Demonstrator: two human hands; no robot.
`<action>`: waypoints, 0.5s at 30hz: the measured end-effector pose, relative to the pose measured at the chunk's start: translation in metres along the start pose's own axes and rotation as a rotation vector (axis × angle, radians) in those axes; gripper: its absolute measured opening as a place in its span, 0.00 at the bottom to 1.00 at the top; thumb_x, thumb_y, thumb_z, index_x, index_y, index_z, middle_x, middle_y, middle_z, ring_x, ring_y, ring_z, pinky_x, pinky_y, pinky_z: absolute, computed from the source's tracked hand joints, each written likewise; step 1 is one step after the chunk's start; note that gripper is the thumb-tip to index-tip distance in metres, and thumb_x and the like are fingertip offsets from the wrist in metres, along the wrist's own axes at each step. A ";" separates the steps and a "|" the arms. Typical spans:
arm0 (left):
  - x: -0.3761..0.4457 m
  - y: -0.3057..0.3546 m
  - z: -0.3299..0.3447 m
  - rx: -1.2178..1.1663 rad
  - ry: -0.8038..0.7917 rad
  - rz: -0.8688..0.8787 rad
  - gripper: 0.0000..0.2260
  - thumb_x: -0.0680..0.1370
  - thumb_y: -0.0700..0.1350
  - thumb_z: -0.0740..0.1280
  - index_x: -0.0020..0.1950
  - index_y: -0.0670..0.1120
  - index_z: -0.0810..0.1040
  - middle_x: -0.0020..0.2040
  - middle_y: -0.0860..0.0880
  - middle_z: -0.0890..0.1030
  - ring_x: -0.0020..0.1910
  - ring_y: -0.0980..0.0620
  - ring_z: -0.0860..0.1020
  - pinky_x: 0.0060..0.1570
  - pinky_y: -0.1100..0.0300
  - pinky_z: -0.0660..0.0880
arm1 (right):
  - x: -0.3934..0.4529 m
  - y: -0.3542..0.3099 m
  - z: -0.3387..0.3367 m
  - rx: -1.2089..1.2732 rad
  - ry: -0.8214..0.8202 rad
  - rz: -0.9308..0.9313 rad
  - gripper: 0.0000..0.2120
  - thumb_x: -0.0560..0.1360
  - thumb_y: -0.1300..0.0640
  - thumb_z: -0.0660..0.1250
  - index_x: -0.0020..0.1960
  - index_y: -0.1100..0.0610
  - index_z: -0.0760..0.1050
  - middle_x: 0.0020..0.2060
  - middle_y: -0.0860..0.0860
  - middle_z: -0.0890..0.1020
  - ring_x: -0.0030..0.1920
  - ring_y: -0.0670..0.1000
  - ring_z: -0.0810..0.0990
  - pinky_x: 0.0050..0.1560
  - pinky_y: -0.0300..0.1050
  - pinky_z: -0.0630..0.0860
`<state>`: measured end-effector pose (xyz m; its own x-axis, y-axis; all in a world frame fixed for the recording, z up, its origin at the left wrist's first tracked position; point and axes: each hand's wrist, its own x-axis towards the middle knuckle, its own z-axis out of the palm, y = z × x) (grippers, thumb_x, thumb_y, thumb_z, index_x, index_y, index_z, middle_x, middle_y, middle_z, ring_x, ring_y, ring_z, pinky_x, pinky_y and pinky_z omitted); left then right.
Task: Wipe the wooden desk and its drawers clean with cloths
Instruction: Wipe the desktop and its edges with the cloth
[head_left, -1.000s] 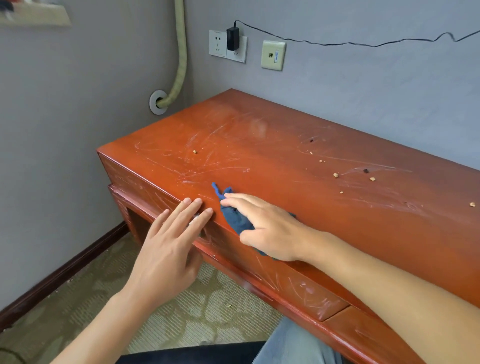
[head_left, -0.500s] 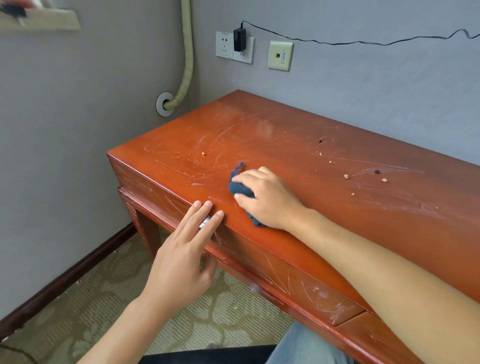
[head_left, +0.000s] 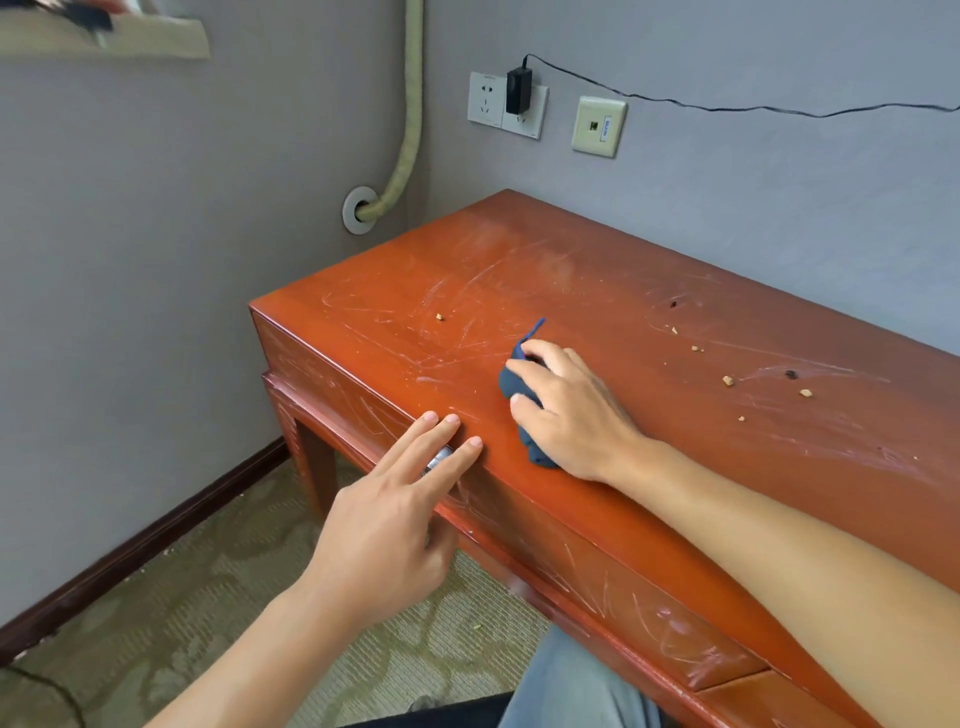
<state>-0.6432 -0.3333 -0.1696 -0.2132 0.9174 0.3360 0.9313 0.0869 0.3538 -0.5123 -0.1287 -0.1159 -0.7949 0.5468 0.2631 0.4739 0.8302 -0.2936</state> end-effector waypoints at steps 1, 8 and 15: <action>0.000 0.000 0.000 -0.005 0.007 0.000 0.37 0.70 0.49 0.59 0.81 0.61 0.65 0.82 0.59 0.61 0.82 0.61 0.51 0.51 0.57 0.83 | -0.007 -0.002 -0.002 0.038 -0.052 -0.053 0.22 0.83 0.53 0.59 0.75 0.56 0.70 0.75 0.50 0.68 0.69 0.50 0.67 0.70 0.50 0.65; -0.004 0.007 0.004 -0.026 0.037 -0.054 0.37 0.71 0.45 0.62 0.82 0.62 0.63 0.83 0.61 0.57 0.82 0.64 0.47 0.52 0.62 0.80 | 0.034 0.055 -0.020 0.041 -0.006 0.038 0.16 0.83 0.46 0.59 0.68 0.49 0.72 0.55 0.47 0.76 0.57 0.51 0.73 0.57 0.50 0.70; -0.005 0.013 0.009 -0.042 0.077 -0.100 0.37 0.72 0.41 0.65 0.80 0.61 0.66 0.82 0.61 0.60 0.82 0.63 0.50 0.42 0.65 0.79 | 0.041 0.010 0.008 0.038 0.120 -0.022 0.17 0.75 0.43 0.67 0.55 0.55 0.81 0.48 0.51 0.77 0.54 0.55 0.75 0.55 0.51 0.71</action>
<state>-0.6270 -0.3329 -0.1747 -0.3280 0.8724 0.3624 0.8913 0.1586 0.4249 -0.5429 -0.0986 -0.1159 -0.7527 0.5396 0.3771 0.4407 0.8386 -0.3203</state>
